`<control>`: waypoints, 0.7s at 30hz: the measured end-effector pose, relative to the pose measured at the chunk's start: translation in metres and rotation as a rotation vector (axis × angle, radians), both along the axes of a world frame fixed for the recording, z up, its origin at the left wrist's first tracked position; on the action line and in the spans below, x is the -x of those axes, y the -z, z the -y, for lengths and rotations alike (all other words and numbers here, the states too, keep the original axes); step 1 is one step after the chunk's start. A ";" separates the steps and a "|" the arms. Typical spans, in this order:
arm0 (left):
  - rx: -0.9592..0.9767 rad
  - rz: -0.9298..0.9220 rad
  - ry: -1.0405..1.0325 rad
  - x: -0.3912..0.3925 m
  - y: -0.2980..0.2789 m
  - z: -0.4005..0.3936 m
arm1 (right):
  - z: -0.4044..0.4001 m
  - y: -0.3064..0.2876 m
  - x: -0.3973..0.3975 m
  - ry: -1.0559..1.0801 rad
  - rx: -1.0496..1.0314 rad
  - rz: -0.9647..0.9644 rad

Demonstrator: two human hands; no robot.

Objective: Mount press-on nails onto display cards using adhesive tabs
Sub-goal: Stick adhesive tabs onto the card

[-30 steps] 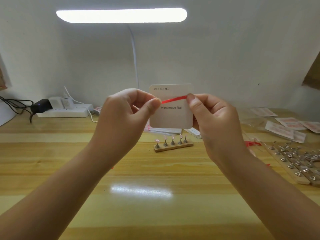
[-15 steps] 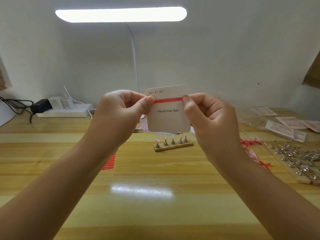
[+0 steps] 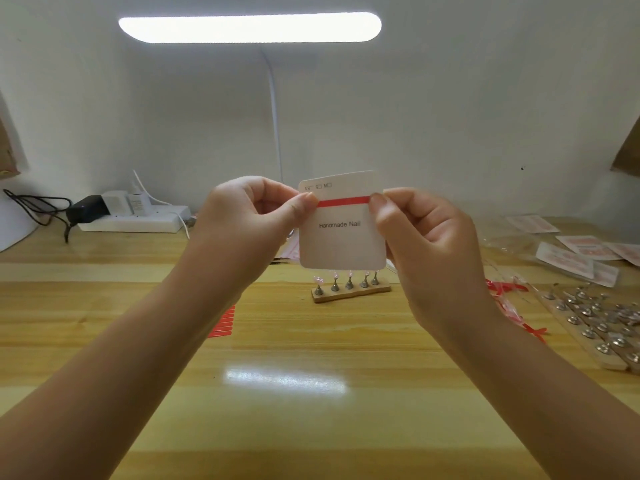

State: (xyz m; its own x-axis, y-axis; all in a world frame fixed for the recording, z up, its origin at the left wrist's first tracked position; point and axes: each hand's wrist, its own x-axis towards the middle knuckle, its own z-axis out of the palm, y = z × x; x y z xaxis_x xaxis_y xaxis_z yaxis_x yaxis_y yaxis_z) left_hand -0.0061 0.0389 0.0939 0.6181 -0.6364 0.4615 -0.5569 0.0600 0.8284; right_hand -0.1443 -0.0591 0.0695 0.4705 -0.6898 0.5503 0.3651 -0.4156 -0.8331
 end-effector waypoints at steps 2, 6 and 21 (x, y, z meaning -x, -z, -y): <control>-0.021 -0.073 -0.002 -0.003 -0.002 0.000 | 0.003 -0.001 0.000 -0.035 -0.067 0.041; -0.118 -0.367 0.239 -0.001 -0.007 -0.003 | 0.007 -0.001 0.000 -0.104 -0.129 0.045; 0.002 -0.332 0.267 0.007 0.003 0.003 | 0.010 0.003 -0.002 -0.088 -0.070 -0.100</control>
State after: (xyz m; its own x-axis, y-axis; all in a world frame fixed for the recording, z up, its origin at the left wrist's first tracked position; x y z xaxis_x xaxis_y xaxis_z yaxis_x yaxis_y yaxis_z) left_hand -0.0126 0.0356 0.0908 0.5472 -0.7933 0.2668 -0.2249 0.1677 0.9599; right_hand -0.1427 -0.0693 0.0668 0.5808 -0.6782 0.4502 0.3118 -0.3255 -0.8927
